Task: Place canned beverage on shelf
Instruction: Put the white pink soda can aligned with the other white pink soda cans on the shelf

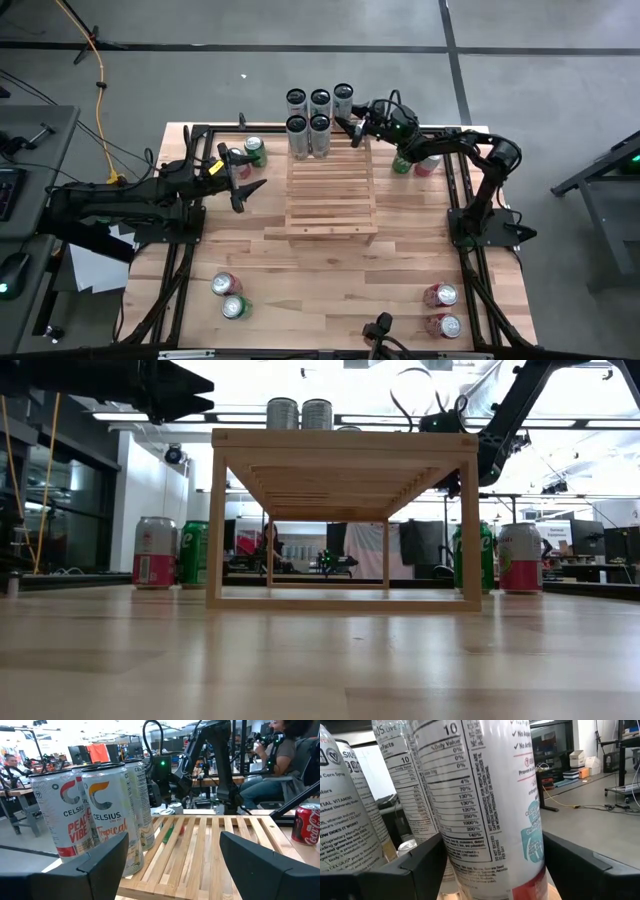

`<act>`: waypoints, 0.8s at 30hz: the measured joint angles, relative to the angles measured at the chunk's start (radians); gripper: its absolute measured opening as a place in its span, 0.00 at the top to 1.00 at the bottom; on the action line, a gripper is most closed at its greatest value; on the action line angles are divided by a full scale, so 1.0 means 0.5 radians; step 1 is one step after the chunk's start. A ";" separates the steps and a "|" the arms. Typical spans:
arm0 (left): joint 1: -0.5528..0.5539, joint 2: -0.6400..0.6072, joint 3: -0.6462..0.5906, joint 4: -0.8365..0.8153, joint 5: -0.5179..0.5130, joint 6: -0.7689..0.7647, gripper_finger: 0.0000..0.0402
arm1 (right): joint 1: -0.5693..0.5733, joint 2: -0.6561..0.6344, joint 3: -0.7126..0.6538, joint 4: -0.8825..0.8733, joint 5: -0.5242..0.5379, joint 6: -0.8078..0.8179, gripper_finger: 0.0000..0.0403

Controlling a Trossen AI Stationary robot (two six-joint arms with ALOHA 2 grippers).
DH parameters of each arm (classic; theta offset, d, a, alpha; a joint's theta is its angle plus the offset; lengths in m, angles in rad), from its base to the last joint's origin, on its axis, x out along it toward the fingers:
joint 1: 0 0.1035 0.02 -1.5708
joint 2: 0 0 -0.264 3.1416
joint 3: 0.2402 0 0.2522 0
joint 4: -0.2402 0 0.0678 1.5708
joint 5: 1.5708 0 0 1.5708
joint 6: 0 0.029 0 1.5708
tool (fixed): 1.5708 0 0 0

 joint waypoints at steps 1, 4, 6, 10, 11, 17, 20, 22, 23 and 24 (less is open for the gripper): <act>-0.001 -0.001 0.000 0.000 0.000 0.000 0.24 | 0.000 0.000 0.000 -0.005 0.000 -0.007 0.27; -0.001 0.000 0.000 -0.001 0.000 0.001 0.24 | -0.001 0.000 -0.001 -0.021 0.000 -0.019 0.27; -0.001 0.000 0.000 -0.002 0.000 0.001 0.24 | -0.001 0.000 -0.002 -0.023 -0.001 -0.027 0.27; 0.000 0.000 0.000 -0.002 0.000 0.001 0.24 | -0.001 0.002 -0.003 -0.032 -0.004 -0.050 0.27; -0.001 0.000 0.000 -0.003 0.000 0.001 0.24 | -0.001 0.002 -0.003 -0.035 -0.008 -0.053 0.27; -0.001 0.000 0.000 -0.018 0.000 0.001 0.24 | -0.001 0.005 -0.005 -0.041 -0.012 -0.065 0.20; 0.000 0.000 0.000 -0.024 -0.001 0.001 0.24 | -0.001 0.005 -0.005 -0.046 -0.017 -0.065 0.14; 0.000 0.000 0.000 -0.024 0.000 0.001 0.24 | -0.001 0.005 -0.005 -0.063 -0.016 -0.047 0.11; -0.001 0.000 0.000 -0.024 0.000 0.001 0.24 | -0.001 0.005 -0.005 -0.073 -0.017 -0.050 0.10; 0.000 0.000 0.000 -0.024 0.000 0.001 0.24 | -0.001 0.005 -0.005 -0.080 -0.016 -0.050 0.09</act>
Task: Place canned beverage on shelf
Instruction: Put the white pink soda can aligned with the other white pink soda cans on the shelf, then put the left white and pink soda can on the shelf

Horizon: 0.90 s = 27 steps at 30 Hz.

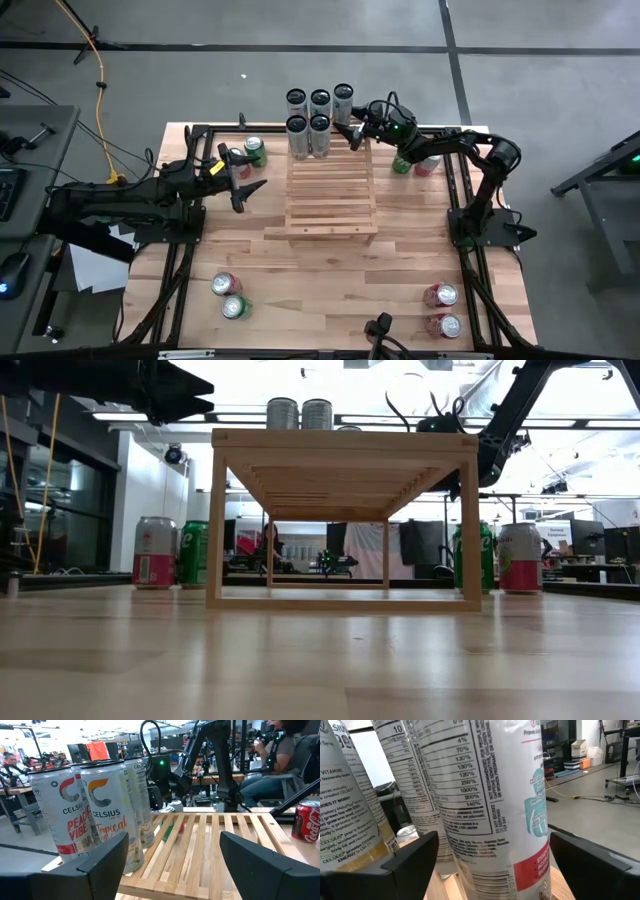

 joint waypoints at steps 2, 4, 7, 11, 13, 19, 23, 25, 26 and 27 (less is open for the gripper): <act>0.000 0.000 0.000 0.001 0.000 0.000 0.24 | 0.000 -0.003 0.001 -0.014 0.000 -0.007 0.08; 0.000 0.000 0.000 0.000 0.000 -0.001 0.24 | -0.001 -0.012 0.002 -0.039 0.000 -0.010 0.07; 0.000 0.000 0.000 -0.006 0.000 -0.003 0.24 | -0.008 -0.061 0.002 -0.147 -0.003 -0.050 0.07; -0.001 0.000 0.000 -0.008 -0.001 -0.003 0.24 | -0.011 -0.185 0.002 -0.395 -0.003 -0.151 0.07; -0.001 0.000 0.000 -0.007 0.000 -0.004 0.24 | -0.011 -0.253 0.002 -0.573 -0.003 -0.235 0.07; -0.001 0.000 0.000 -0.008 0.000 -0.004 0.24 | -0.011 -0.492 0.002 -1.070 0.041 -0.449 0.07; -0.001 0.000 0.000 -0.008 -0.001 -0.005 0.24 | -0.011 -0.697 0.002 -1.372 0.082 -0.549 0.07; -0.001 0.000 0.000 -0.008 0.000 -0.015 0.24 | -0.011 -0.815 0.002 -1.530 0.150 -0.573 0.07; -0.001 0.000 0.000 -0.008 0.000 -0.020 0.24 | -0.011 -0.877 0.002 -1.622 0.184 -0.575 0.07; -0.001 0.000 0.000 -0.008 0.000 -0.021 0.24 | -0.011 -0.938 0.002 -1.695 0.220 -0.575 0.07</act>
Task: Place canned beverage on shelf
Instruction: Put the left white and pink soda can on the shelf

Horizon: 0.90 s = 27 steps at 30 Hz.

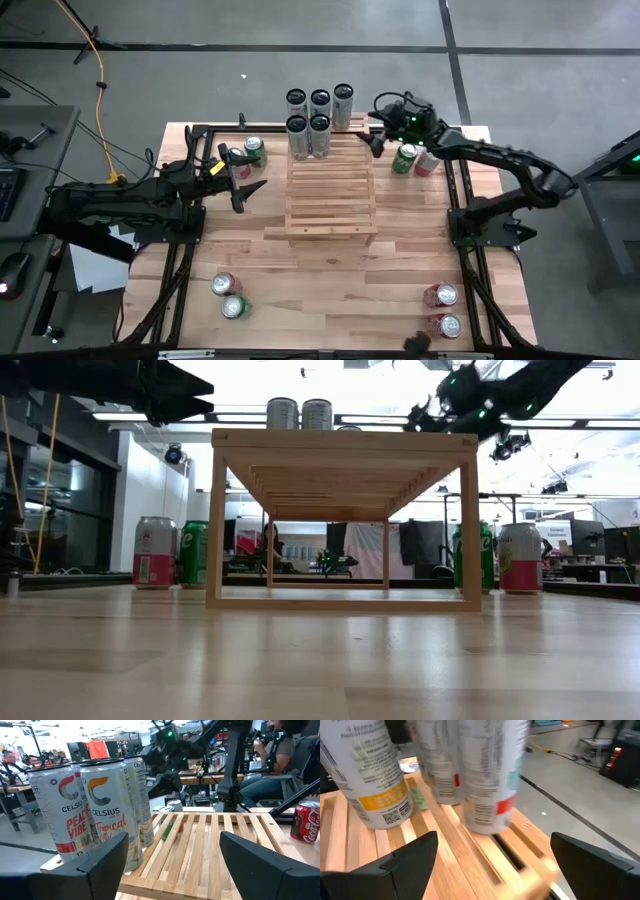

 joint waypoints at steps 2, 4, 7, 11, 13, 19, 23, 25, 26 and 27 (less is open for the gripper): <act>0.000 0.000 0.000 0.000 0.000 -0.001 0.24 | 0.002 -0.127 0.000 -0.152 0.045 0.008 0.07; 0.000 0.000 0.000 0.000 0.000 -0.001 0.24 | 0.018 -0.242 0.000 -0.271 0.057 0.027 0.07; 0.000 0.000 0.000 0.000 0.000 -0.002 0.24 | 0.075 -0.398 0.000 -0.412 0.036 0.051 0.07; -0.001 -0.003 0.000 -0.001 0.000 -0.055 0.24 | 0.237 -0.555 0.000 -0.539 0.036 0.068 0.07; -0.001 -0.006 0.000 -0.002 0.000 -0.071 0.24 | 0.348 -0.604 -0.004 -0.569 0.034 0.072 0.07; -0.001 -0.006 0.000 -0.005 0.131 -0.228 0.24 | 0.750 -0.700 -0.236 -0.288 0.114 0.211 0.07; -0.003 -0.006 0.040 -0.033 0.275 -0.405 0.24 | 1.007 -0.686 -0.466 0.114 0.408 0.262 0.07; -0.023 -0.006 0.085 -0.086 0.335 -0.488 0.24 | 1.104 -0.670 -0.567 0.403 0.533 0.260 0.07; -0.040 -0.006 0.105 -0.123 0.359 -0.517 0.24 | 1.140 -0.669 -0.605 0.530 0.562 0.257 0.07; -0.065 -0.006 0.125 -0.165 0.370 -0.536 0.24 | 1.168 -0.668 -0.631 0.644 0.580 0.244 0.07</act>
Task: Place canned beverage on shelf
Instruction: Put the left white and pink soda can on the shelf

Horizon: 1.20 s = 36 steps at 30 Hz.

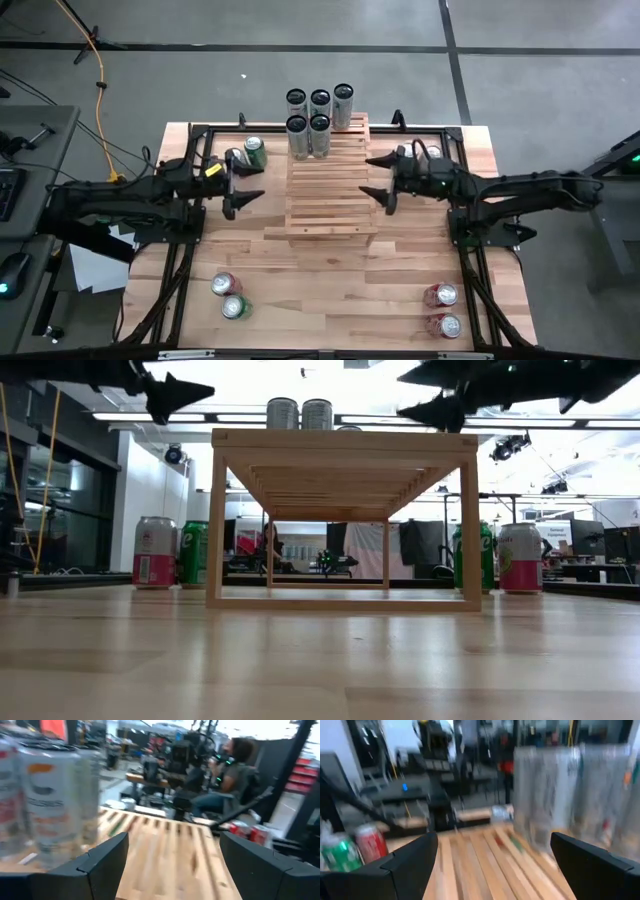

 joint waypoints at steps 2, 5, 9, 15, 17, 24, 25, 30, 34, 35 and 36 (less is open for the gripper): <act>-0.055 0.000 0.016 -0.048 0.009 -0.006 0.24 | 0.046 -0.001 -0.013 0.128 0.004 -0.037 0.07; -0.129 0.001 0.018 -0.054 -0.004 -0.003 0.24 | 0.100 0.001 -0.001 0.215 0.004 -0.081 0.07; -0.189 0.001 0.018 -0.040 -0.063 0.059 0.24 | 0.151 0.003 0.006 0.247 0.005 -0.120 0.07; -0.217 0.001 0.018 -0.029 -0.170 0.138 0.24 | 0.156 0.004 0.006 0.254 0.162 -0.085 0.07; -0.217 0.001 0.018 -0.028 -0.192 0.175 0.24 | 0.155 0.004 0.006 0.232 0.227 -0.086 0.07; -0.217 0.002 0.018 0.014 -0.195 0.314 0.24 | 0.156 0.004 0.006 0.212 0.230 -0.081 0.07; -0.217 0.002 0.018 0.015 -0.194 0.326 0.24 | 0.156 0.004 0.006 0.212 0.230 -0.072 0.07; -0.216 0.002 0.018 0.015 -0.194 0.330 0.24 | 0.156 0.004 0.006 0.212 0.230 -0.070 0.07; -0.216 0.002 0.018 0.015 -0.194 0.347 0.24 | 0.156 0.004 0.006 0.212 0.230 -0.071 0.07; -0.216 0.002 0.018 0.015 -0.194 0.351 0.24 | 0.156 0.004 0.006 0.212 0.230 -0.071 0.07; -0.216 0.002 0.018 0.014 -0.194 0.351 0.24 | 0.156 0.004 0.006 0.212 0.230 -0.074 0.07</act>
